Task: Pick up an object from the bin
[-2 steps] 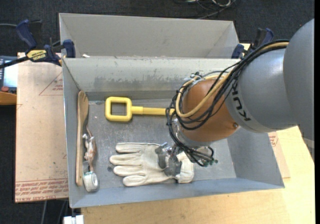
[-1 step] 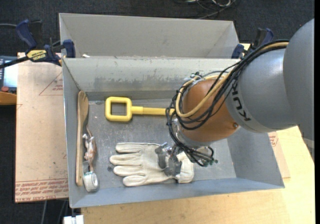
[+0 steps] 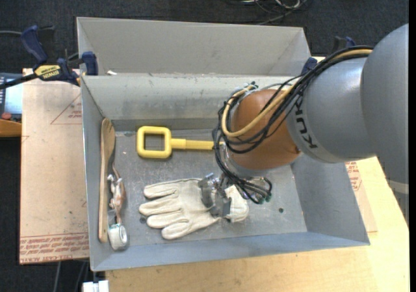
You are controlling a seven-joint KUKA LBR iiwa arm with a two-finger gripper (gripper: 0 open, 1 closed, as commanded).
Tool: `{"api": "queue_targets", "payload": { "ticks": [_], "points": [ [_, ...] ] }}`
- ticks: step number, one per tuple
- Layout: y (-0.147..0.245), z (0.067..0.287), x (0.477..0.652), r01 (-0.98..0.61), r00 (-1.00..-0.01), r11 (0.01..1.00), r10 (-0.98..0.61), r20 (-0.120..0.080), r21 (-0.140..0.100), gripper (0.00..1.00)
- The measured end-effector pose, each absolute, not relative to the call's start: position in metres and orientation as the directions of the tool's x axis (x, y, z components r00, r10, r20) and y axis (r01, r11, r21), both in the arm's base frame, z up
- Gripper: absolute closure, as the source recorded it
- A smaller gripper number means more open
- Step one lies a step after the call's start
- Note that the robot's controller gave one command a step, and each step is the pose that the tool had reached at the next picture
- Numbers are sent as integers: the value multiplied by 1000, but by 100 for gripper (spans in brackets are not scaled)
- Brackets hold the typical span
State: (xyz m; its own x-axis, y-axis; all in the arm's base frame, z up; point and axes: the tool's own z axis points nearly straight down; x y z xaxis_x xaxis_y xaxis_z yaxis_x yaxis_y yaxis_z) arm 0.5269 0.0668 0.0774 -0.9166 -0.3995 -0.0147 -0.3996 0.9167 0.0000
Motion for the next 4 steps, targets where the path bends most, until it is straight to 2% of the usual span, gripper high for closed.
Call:
{"api": "queue_targets", "payload": {
  "ticks": [1,2,3,4],
  "points": [
    [-10,75,564,-583,-812,812,-583,-19,-1,100],
    [68,73,487,-700,-714,714,-700,-23,-5,100],
    [-12,78,538,-575,-817,818,-576,-33,-13,100],
    [60,131,497,-698,-716,716,-698,-29,0,100]
  ]
}}
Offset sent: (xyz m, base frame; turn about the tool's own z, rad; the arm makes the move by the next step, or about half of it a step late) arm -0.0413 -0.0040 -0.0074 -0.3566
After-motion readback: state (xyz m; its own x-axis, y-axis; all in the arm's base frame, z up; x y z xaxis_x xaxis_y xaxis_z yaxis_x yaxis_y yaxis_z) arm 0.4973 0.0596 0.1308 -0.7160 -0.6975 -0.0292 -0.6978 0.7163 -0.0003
